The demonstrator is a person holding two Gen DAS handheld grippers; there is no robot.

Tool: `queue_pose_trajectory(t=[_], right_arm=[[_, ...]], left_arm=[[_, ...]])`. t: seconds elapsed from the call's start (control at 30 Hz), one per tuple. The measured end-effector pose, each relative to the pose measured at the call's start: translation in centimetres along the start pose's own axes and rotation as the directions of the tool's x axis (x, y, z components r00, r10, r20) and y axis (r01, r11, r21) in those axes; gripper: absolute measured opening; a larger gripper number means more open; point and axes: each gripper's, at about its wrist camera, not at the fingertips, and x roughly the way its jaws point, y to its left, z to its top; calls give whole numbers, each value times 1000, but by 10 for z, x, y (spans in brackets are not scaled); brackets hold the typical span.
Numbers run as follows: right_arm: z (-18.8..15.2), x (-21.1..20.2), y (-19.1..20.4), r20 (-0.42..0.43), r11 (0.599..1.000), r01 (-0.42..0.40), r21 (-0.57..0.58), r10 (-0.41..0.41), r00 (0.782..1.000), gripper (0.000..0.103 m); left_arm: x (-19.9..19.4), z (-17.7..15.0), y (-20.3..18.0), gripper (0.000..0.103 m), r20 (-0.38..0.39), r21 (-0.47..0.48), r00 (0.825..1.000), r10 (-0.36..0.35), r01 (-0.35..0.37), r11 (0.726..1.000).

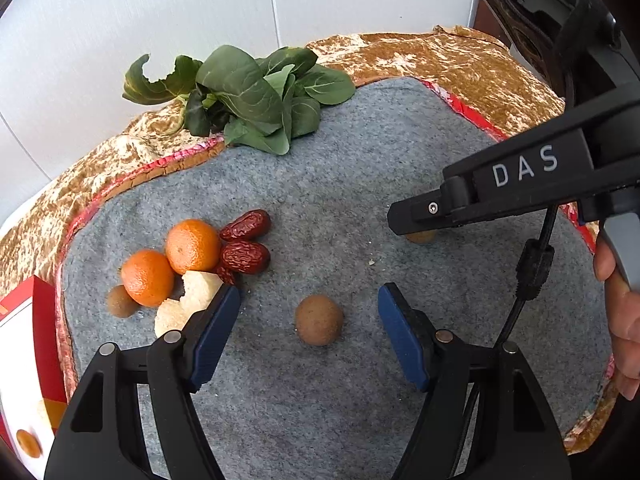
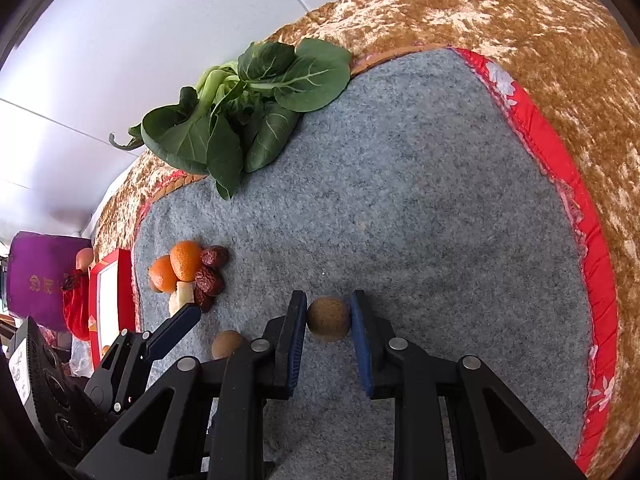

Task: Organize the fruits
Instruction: 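Grasp another small brown round fruit with the left tool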

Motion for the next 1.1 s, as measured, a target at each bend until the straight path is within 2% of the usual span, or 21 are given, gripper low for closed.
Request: queue_pose_trajectory(t=[0.4, 0.5, 0.67, 1.1], right_arm=[[3, 4, 1, -7, 1000, -13, 10, 13, 1000, 23], [5, 3, 0, -8, 1000, -18, 11, 18, 1000, 23], [4, 2, -1, -8, 1000, -18, 11, 18, 1000, 23], [4, 4, 2, -8, 1000, -7, 9, 7, 1000, 23]], left_arm=[[-6, -5, -2, 72, 27, 34, 998, 53, -54, 998], [-10, -9, -2, 72, 38, 47, 995, 92, -94, 995], [-12, -10, 4, 72, 43, 29, 993, 106, -107, 994], [-45, -10, 14, 72, 140, 12, 976, 164, -167, 986]])
